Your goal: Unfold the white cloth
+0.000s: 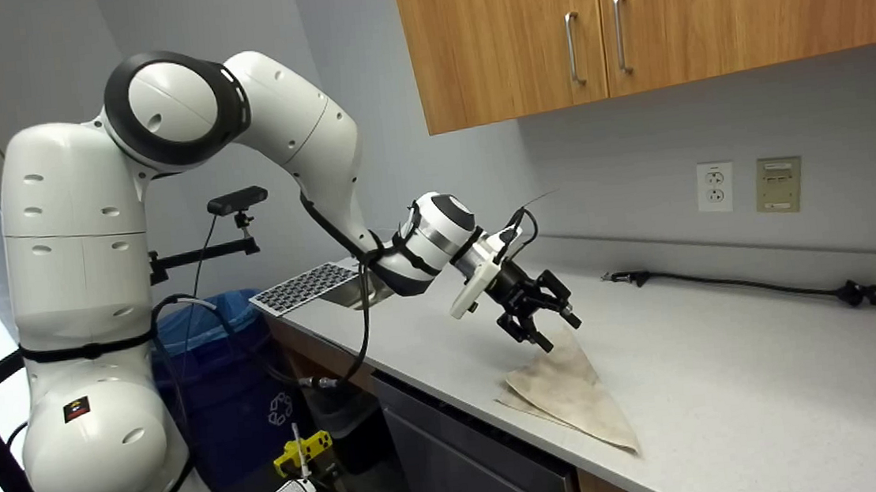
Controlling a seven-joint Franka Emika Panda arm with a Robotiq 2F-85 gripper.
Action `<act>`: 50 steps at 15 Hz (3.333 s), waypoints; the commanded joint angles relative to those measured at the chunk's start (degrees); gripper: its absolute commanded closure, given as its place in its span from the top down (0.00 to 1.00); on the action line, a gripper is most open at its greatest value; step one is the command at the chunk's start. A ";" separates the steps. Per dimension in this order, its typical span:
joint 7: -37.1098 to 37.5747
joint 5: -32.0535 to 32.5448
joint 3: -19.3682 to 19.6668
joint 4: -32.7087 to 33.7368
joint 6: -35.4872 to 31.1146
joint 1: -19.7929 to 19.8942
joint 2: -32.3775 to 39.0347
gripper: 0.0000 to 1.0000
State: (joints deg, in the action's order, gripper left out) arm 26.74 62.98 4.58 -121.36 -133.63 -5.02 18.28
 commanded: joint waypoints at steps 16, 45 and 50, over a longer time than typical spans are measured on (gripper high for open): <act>-39.75 -37.67 -4.50 -8.06 -9.74 3.68 -1.39 0.98; -22.71 -9.96 7.35 7.64 -13.35 -4.69 9.16 0.00; -12.81 6.38 7.22 16.02 -9.62 -3.80 13.75 0.00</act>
State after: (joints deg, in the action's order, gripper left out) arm 8.47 61.44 11.25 -111.52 -146.63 -8.21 27.90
